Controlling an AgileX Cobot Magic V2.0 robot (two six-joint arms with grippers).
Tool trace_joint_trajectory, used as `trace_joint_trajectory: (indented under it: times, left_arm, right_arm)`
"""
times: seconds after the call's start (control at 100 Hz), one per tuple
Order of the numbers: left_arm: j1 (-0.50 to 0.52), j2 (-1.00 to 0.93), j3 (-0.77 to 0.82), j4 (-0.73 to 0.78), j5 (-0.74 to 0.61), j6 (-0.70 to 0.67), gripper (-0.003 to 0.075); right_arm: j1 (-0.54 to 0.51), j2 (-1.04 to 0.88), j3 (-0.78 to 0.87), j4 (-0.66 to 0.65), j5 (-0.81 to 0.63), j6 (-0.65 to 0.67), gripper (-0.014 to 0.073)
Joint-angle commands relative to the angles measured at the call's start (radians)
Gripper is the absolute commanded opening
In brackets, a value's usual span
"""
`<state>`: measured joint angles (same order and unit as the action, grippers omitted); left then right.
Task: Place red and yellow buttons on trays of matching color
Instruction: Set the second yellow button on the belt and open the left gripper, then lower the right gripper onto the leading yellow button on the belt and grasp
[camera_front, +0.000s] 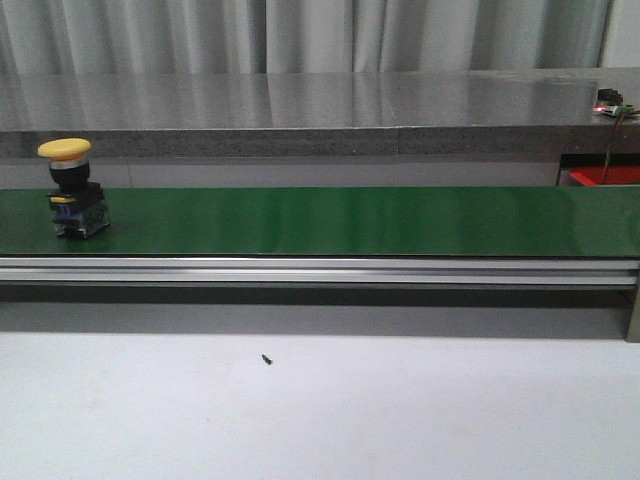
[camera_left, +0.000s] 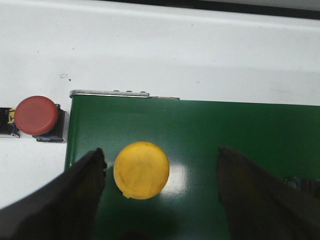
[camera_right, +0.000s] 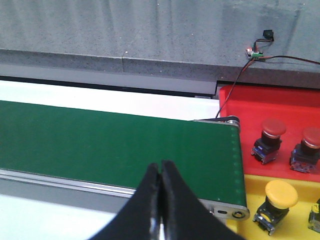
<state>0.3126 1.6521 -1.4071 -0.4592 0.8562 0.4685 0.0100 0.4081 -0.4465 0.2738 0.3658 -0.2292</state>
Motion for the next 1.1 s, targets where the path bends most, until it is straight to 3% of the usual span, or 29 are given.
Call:
trace_joint_trajectory:
  times: [0.0,0.22,0.6,1.09]
  left_arm:
    - [-0.019,-0.091,0.009,-0.038,-0.019,0.005,0.0351]
    - [-0.073,-0.208,0.131,-0.038,-0.05,0.022,-0.0018]
    - [-0.175,-0.465,0.376,-0.038,-0.121,0.022,-0.002]
    - [-0.18,-0.887,0.679,-0.042,-0.202,0.022,-0.002]
  right_arm:
    - [0.003,0.004,-0.023,0.01,-0.072,-0.008,-0.0123]
    - [0.003,0.004,-0.023,0.01,-0.072,-0.008,-0.0123]
    - [0.003,0.004,-0.023,0.01,-0.071,-0.008,-0.0123]
    - [0.005,0.104,-0.113,0.022,0.018,-0.008,-0.0123]
